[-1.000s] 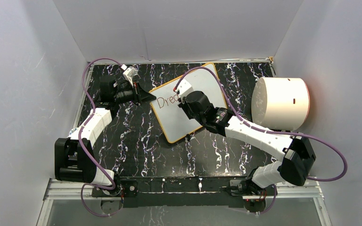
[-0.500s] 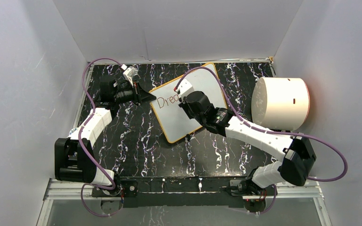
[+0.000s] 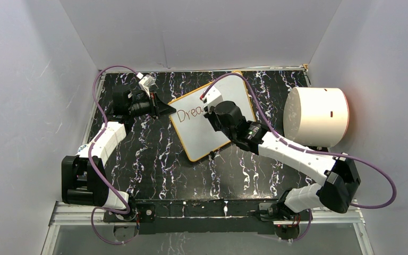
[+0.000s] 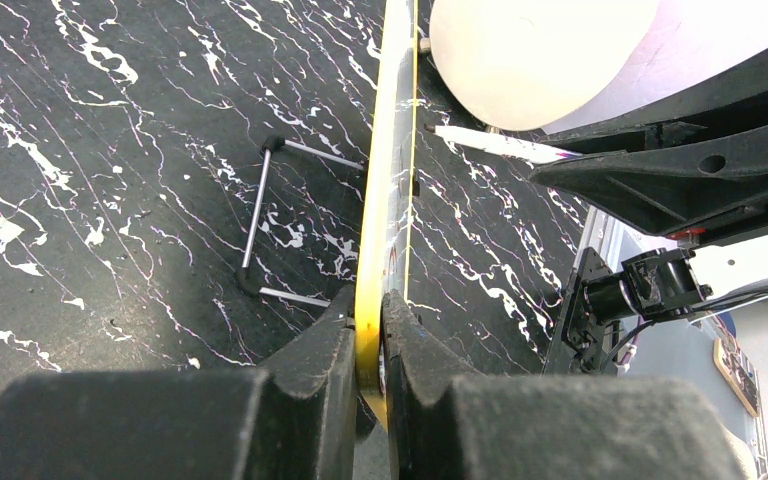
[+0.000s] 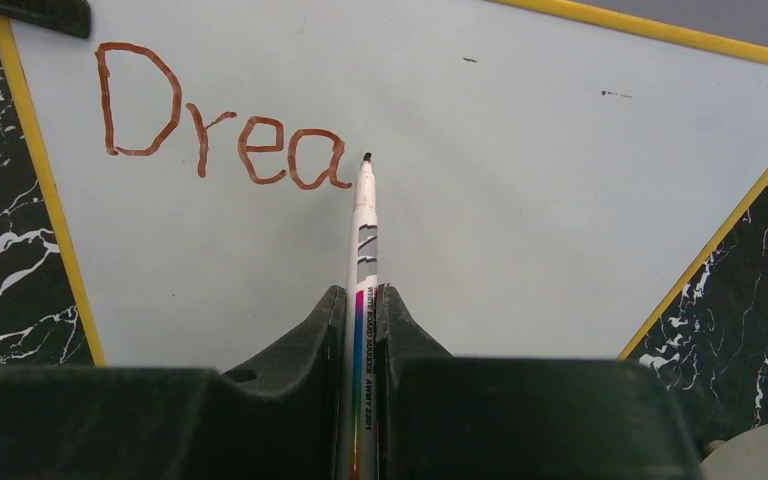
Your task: Write a sentence on the whiteboard
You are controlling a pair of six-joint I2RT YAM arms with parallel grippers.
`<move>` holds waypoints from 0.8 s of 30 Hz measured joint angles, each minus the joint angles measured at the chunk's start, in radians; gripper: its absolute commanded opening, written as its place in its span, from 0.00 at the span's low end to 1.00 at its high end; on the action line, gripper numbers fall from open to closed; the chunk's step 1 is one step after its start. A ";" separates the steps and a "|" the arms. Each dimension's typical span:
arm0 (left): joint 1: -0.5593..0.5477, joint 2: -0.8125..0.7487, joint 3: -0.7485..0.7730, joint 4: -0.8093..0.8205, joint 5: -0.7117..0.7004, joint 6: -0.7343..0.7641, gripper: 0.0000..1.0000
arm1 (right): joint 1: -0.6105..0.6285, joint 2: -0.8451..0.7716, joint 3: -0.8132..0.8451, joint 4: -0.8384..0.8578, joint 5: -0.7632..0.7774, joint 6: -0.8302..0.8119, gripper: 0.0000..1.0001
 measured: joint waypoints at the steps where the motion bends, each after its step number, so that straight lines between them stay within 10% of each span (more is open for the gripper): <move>1: 0.000 0.000 0.000 0.000 0.000 0.000 0.00 | -0.002 0.000 0.000 0.000 0.000 -0.002 0.00; 24: 0.000 0.000 0.000 0.000 0.001 0.002 0.00 | -0.019 0.036 0.009 0.024 -0.026 -0.017 0.00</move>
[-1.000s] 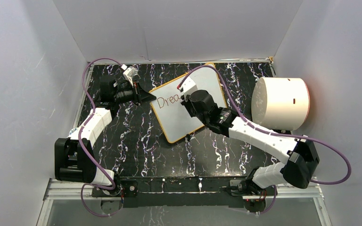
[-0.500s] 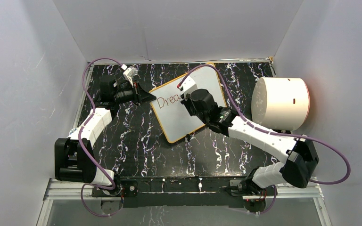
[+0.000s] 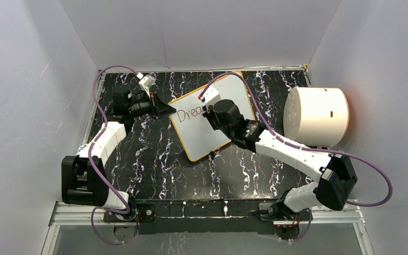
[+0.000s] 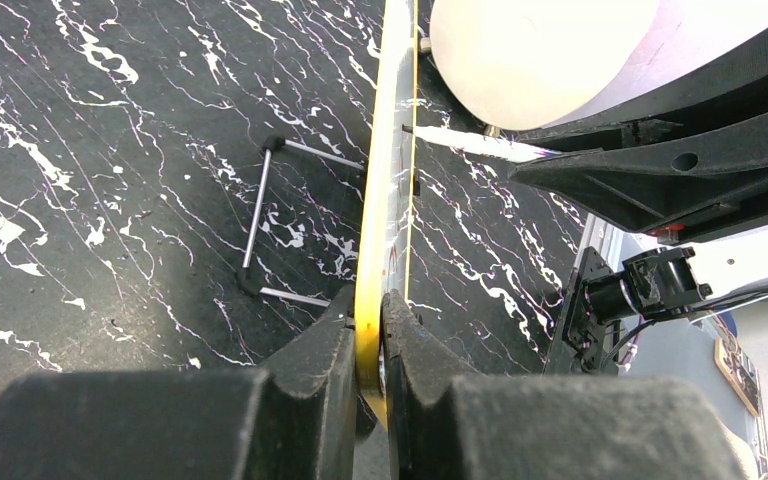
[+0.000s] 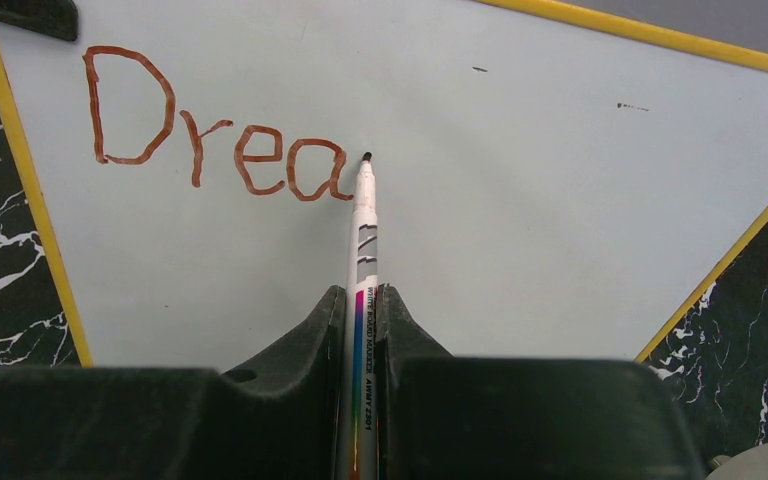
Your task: Write a sentence on the whiteboard
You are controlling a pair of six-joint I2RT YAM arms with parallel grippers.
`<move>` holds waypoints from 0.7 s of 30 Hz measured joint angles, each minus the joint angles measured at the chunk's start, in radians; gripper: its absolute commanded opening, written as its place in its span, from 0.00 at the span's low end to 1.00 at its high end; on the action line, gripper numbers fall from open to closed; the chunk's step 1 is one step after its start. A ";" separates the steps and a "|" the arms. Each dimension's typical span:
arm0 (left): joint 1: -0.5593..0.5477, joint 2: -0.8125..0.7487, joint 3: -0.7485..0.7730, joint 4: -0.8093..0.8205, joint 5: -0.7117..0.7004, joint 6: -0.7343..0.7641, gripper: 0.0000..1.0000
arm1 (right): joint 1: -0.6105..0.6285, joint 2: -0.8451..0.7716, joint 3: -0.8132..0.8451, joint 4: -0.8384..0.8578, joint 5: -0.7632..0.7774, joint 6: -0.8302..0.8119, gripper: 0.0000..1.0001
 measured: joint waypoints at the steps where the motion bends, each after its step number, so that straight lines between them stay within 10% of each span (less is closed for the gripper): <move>1: 0.000 0.000 0.000 0.000 0.000 0.000 0.00 | 0.000 0.000 0.000 0.000 0.000 0.000 0.00; 21: 0.000 0.000 0.000 -0.003 -0.002 0.000 0.00 | -0.004 -0.003 0.000 -0.047 -0.012 0.023 0.00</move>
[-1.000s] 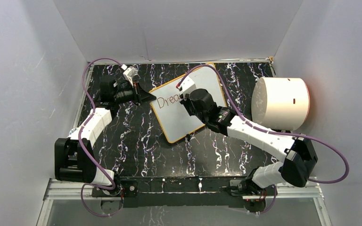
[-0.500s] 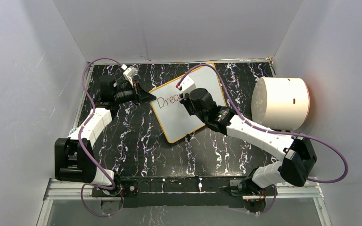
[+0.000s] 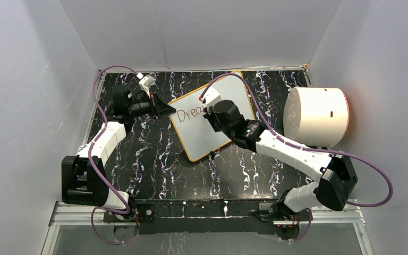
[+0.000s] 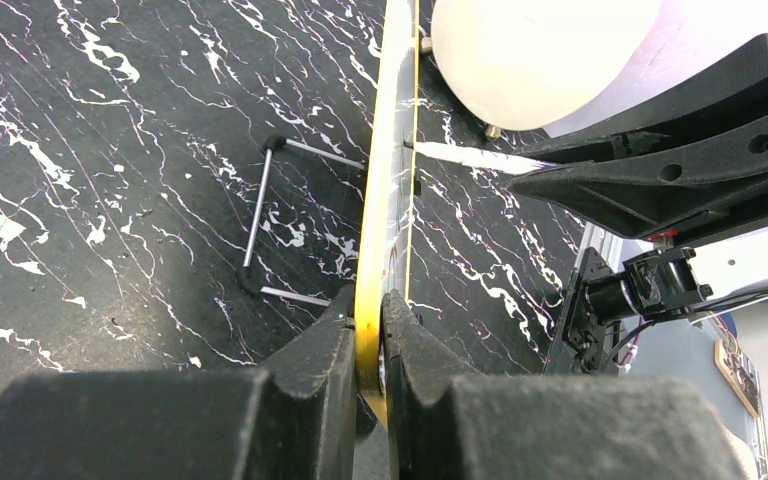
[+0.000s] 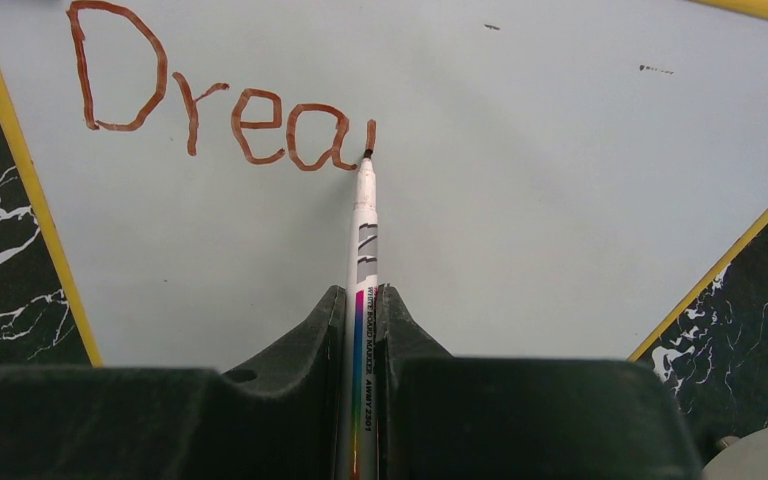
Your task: Write a sentence on the whiteboard
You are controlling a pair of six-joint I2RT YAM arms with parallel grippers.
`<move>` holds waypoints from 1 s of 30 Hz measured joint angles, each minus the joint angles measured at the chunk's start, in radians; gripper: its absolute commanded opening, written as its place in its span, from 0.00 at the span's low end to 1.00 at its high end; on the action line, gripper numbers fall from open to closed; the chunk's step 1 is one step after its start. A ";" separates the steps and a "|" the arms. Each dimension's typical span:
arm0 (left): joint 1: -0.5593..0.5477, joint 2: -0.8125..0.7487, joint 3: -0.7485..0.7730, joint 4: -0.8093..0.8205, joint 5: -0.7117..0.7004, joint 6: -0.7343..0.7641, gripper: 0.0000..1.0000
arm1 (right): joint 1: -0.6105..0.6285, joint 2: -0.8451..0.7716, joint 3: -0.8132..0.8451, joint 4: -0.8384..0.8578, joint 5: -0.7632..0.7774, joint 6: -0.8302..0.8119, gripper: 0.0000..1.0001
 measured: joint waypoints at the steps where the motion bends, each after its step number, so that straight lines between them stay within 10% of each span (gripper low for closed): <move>1: 0.000 0.000 0.000 0.000 0.000 0.000 0.00 | 0.000 0.000 0.000 -0.007 -0.002 0.001 0.00; 30: 0.000 0.002 0.002 -0.003 -0.002 0.003 0.00 | -0.001 -0.010 -0.022 -0.006 -0.006 0.021 0.00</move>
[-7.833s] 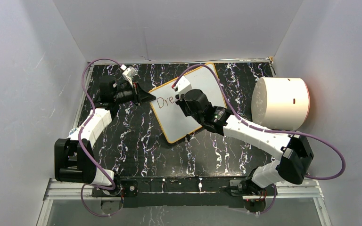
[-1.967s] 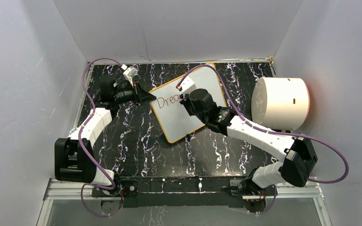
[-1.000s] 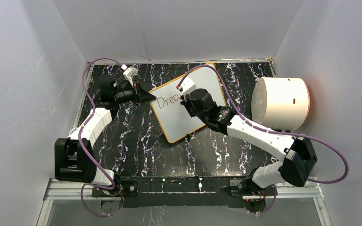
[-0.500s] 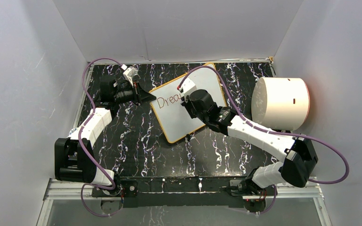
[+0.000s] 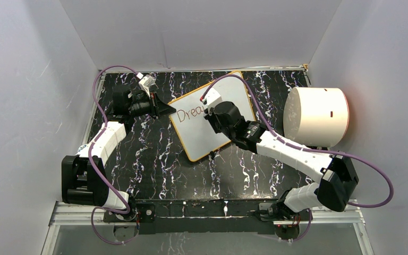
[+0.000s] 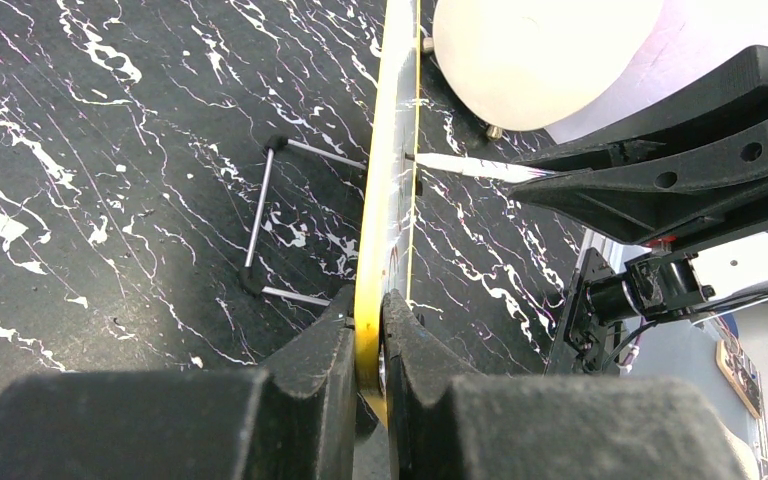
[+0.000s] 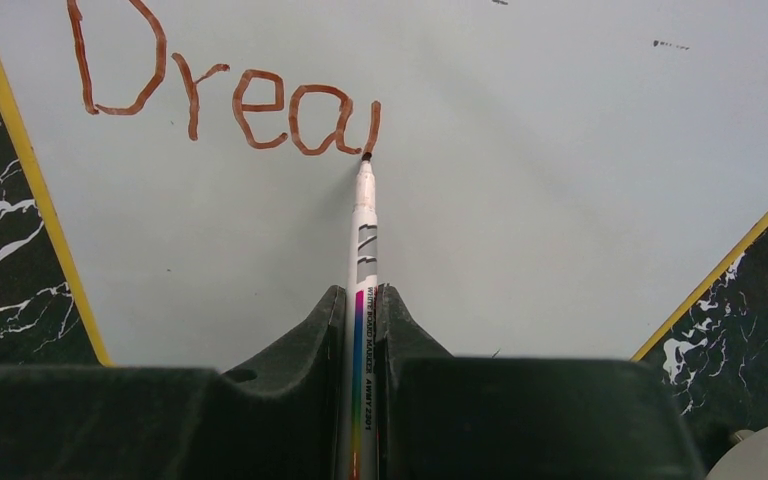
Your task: Write a sentence on the whiteboard
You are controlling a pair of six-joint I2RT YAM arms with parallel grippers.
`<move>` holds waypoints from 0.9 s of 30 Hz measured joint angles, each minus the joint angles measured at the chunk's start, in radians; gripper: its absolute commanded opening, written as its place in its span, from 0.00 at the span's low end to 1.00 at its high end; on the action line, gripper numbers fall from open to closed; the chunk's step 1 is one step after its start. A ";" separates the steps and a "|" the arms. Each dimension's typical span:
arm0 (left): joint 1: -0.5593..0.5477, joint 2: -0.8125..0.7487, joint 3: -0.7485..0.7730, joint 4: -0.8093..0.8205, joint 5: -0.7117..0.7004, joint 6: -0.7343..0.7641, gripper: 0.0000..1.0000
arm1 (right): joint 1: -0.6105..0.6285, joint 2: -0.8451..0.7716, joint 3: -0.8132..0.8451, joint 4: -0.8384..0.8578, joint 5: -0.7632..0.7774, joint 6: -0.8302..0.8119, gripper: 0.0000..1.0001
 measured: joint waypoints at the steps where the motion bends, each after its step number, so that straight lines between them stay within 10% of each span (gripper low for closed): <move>1: 0.000 0.000 0.000 0.000 0.000 0.000 0.00 | 0.000 0.000 0.000 0.001 0.000 -0.002 0.00; 27: 0.000 0.000 0.002 -0.002 0.004 0.001 0.00 | -0.016 0.001 0.000 0.074 0.026 -0.024 0.00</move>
